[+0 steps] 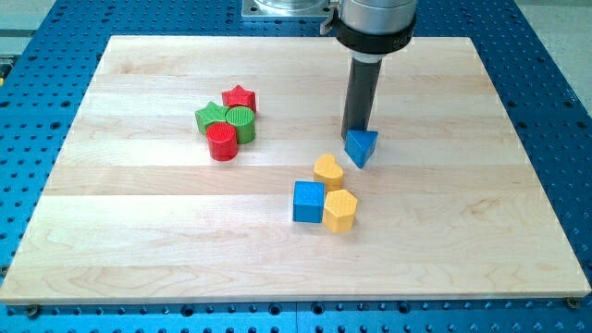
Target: Place the triangle close to the hexagon
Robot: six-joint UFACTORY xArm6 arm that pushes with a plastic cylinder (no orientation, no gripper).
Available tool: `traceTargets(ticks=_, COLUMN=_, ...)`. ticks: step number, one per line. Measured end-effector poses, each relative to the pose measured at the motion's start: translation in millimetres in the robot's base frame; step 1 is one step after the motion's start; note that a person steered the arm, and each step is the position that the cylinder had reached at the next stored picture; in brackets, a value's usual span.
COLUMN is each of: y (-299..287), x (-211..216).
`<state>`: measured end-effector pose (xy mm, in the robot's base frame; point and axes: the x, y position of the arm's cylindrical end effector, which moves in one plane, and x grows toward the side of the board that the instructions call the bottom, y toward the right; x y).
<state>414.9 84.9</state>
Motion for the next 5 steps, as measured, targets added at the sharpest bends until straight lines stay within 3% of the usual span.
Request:
traceTargets(ticks=4, y=-2, x=76)
traceTargets(ticks=5, y=14, x=33)
